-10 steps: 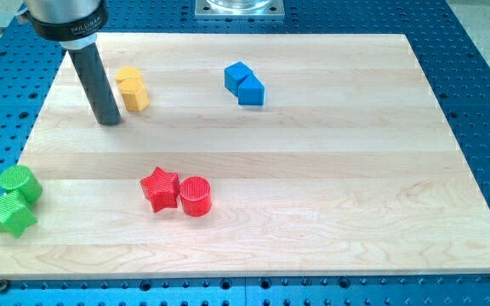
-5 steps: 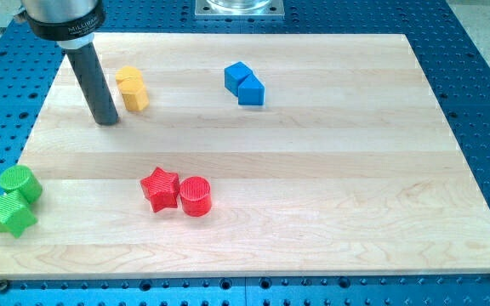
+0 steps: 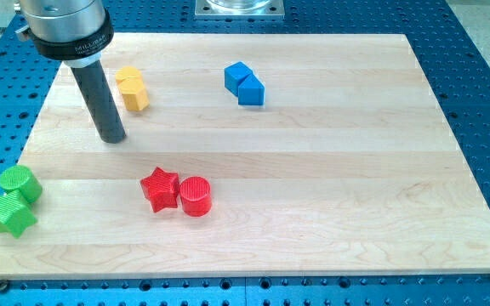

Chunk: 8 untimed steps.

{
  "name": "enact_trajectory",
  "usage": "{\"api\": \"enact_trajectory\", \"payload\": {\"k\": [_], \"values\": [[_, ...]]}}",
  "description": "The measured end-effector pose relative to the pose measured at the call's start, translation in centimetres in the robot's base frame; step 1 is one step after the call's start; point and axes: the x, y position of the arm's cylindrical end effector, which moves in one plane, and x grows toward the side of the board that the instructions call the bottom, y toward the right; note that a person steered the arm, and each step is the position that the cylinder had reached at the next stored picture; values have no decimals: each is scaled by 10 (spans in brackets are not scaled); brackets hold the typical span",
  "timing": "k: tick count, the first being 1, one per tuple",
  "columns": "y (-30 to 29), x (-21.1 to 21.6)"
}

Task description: Move the yellow hexagon to the top left of the blue cube

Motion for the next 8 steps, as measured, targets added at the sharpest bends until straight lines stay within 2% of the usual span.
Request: {"api": "enact_trajectory", "payload": {"k": [2, 3, 5, 6, 8], "values": [[38, -7], [32, -18], [21, 4], [-3, 11], [2, -60]]}}
